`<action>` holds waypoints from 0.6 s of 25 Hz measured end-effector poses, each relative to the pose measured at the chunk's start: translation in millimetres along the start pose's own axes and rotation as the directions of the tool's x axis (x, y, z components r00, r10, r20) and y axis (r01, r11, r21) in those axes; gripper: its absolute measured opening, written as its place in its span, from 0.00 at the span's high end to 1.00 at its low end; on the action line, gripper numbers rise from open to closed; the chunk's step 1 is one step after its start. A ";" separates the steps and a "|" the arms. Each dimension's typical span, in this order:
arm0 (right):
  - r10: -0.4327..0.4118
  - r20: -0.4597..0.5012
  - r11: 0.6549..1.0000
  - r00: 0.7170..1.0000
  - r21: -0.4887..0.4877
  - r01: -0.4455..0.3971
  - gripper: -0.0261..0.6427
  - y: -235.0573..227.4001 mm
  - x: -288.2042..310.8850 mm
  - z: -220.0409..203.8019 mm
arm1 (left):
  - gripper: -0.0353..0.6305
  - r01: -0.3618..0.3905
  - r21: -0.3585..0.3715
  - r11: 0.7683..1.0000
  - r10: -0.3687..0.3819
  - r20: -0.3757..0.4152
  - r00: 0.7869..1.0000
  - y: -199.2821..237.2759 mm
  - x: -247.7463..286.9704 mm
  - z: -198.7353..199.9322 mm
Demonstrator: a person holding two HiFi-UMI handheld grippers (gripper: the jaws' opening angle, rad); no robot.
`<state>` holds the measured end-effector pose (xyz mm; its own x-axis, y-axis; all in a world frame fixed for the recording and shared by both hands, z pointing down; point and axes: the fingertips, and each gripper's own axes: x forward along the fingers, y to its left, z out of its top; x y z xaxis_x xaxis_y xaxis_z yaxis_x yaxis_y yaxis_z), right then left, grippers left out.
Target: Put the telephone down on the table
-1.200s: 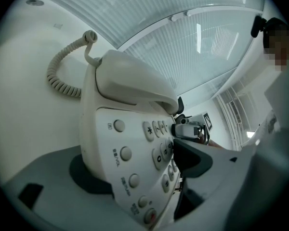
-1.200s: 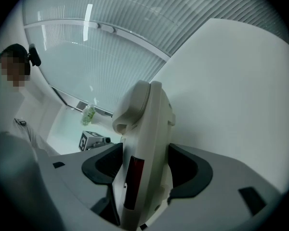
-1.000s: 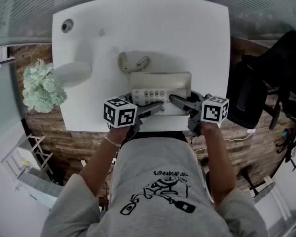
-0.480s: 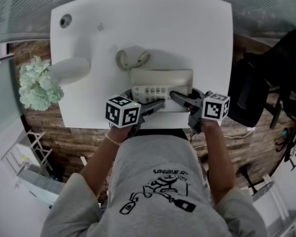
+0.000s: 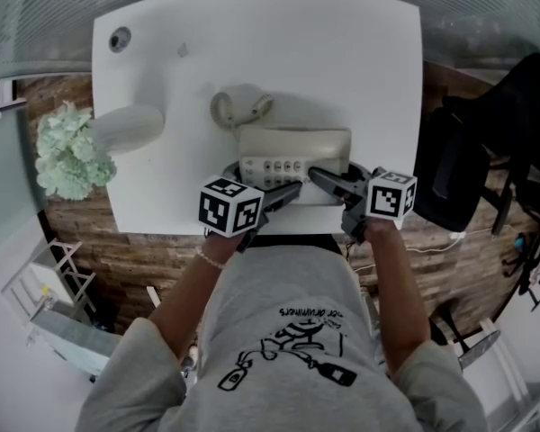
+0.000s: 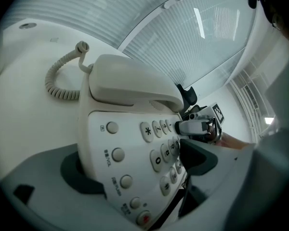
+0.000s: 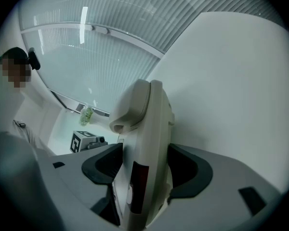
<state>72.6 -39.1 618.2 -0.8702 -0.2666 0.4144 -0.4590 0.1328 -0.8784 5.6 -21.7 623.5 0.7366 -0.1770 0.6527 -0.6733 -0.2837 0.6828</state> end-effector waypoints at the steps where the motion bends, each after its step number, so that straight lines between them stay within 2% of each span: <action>1: 0.000 0.002 1.000 1.000 0.001 0.000 0.50 -0.4 -0.3 -0.2 | 0.23 -0.008 0.000 1.000 0.008 0.001 1.000 0.0 0.1 0.0; 15: -0.010 0.006 0.999 1.000 0.032 0.010 0.50 -5.0 -3.0 -4.5 | 0.15 -0.090 0.015 0.996 0.089 0.013 0.996 1.6 2.5 -2.6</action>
<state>76.7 -34.7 622.4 -0.8644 -0.2740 0.4216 -0.4616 0.0997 -0.8815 6.2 -20.1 627.1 0.6743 -0.2136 0.7069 -0.7355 -0.2807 0.6167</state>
